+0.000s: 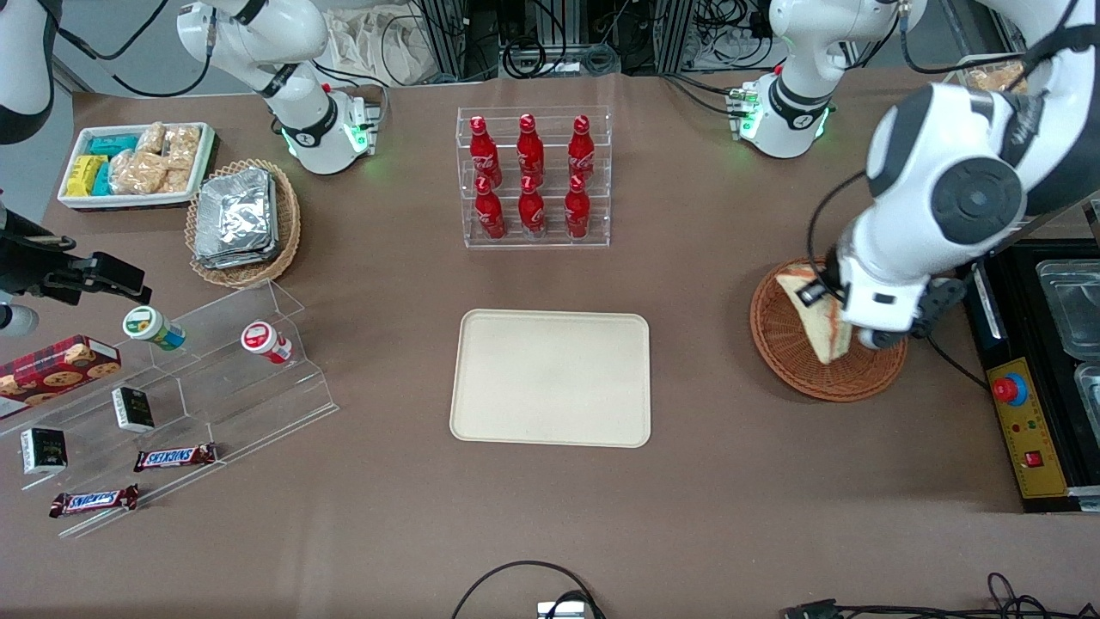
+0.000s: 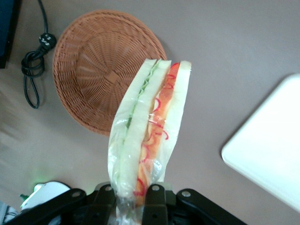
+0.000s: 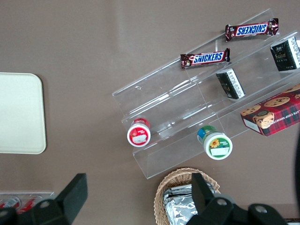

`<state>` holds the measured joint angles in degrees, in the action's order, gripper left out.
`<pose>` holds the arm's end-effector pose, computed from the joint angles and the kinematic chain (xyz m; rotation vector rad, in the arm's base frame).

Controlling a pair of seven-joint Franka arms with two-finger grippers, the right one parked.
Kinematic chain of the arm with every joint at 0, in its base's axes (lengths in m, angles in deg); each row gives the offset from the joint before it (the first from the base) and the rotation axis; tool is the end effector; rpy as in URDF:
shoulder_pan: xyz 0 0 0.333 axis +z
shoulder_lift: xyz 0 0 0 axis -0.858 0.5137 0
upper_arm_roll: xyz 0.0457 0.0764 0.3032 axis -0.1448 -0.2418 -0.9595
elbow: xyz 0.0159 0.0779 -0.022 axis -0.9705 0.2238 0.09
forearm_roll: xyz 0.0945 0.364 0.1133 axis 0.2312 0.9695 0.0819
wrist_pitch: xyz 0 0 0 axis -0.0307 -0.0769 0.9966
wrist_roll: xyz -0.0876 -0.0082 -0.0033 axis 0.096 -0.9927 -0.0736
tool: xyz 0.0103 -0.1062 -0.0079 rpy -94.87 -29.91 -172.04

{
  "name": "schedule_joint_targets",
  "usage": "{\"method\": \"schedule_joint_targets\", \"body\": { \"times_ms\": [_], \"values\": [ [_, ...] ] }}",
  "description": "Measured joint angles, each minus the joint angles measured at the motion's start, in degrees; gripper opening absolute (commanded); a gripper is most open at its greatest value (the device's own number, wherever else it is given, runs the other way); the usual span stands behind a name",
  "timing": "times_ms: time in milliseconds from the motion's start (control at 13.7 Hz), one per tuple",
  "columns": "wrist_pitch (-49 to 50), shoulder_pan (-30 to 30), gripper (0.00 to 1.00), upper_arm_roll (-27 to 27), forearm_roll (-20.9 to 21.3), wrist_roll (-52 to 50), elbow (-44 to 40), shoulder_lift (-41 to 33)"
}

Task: Place sandwich from basket to tray
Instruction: 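Lift the sandwich and carry it with the left gripper over the beige tray, then lower the sandwich onto the tray and open the left gripper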

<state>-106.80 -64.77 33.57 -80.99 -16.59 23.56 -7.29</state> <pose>0.5497 -0.1908 0.5076 -2.8888 -0.7138 0.2917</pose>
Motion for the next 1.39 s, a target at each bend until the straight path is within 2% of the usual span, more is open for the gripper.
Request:
{"method": "schedule_joint_targets", "body": {
  "times_ms": [293,512,805,1024,1171,1390],
  "values": [
    [1.0,-8.7,0.00,0.2,-0.9,-0.1,-3.5,2.3],
    [-5.4,-9.5,0.00,1.0,-4.4,0.8,-4.0,7.2],
    [-18.7,-12.1,0.00,2.2,-4.5,1.2,-4.1,19.1],
    [-22.7,-13.6,0.00,2.2,-2.3,1.4,-4.5,25.2],
    [-23.3,-13.9,0.06,2.2,-0.1,1.4,-4.7,26.7],
    [-27.3,-14.3,0.19,2.2,0.5,1.6,-4.7,28.5]
  ]
}}
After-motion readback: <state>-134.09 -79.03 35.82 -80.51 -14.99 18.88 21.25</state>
